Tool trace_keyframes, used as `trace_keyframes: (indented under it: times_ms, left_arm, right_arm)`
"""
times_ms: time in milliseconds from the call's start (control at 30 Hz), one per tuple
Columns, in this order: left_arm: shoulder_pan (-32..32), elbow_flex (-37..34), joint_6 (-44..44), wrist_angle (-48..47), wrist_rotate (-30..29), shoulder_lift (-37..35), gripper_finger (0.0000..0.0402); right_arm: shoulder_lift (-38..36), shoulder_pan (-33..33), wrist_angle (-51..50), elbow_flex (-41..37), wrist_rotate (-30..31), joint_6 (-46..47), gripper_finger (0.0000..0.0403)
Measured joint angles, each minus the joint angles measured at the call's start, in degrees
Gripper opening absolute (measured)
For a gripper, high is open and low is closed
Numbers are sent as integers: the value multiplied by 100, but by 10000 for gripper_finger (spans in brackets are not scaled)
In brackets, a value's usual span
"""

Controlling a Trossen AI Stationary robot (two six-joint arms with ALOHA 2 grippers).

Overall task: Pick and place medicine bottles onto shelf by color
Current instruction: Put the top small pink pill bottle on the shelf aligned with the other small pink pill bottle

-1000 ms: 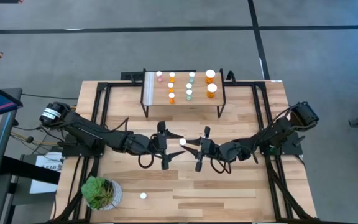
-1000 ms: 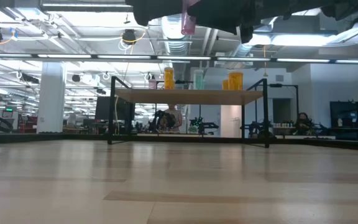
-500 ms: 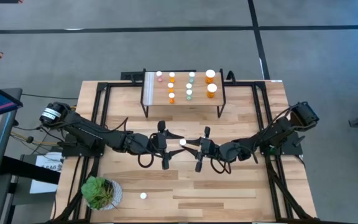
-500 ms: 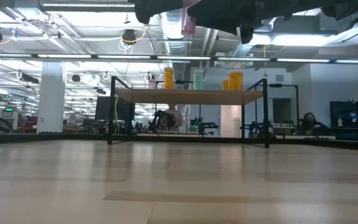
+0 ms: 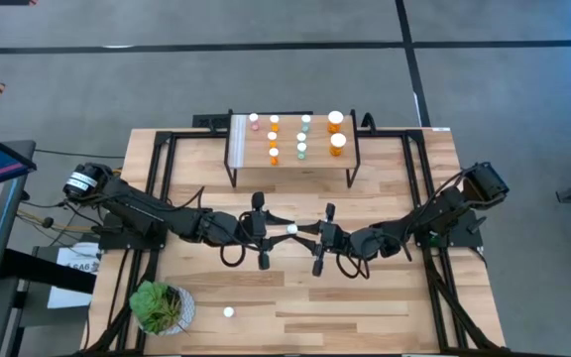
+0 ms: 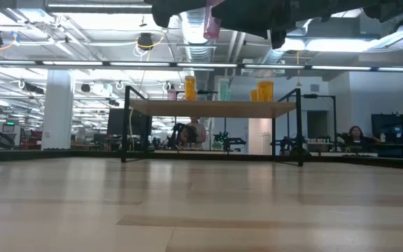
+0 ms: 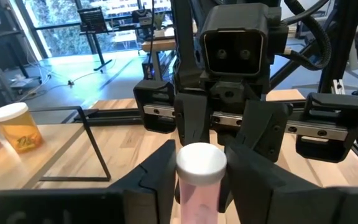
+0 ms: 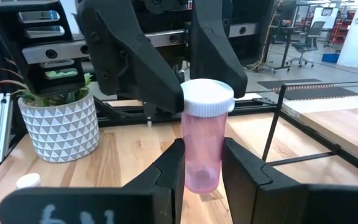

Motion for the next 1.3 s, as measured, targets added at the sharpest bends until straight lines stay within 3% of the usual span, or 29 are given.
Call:
trace_keyframes:
  times_ms: [500,900,1133,1300]
  left_arm:
    - [-7,0,-7,-67,-20,-4,102]
    - [-4,-2,39,-282,-373,-189,101]
    - [21,-2,563,-851,-1459,-939,101]
    - [410,0,991,-1119,-2343,-1589,101]
  right_arm:
    - [0,37,-35,-2,-136,-62,113]
    - [-4,138,-167,-2,-133,-29,254]
    - [-4,138,-214,-2,-129,-3,271]
    - [-4,136,-214,-2,-129,-1,271]
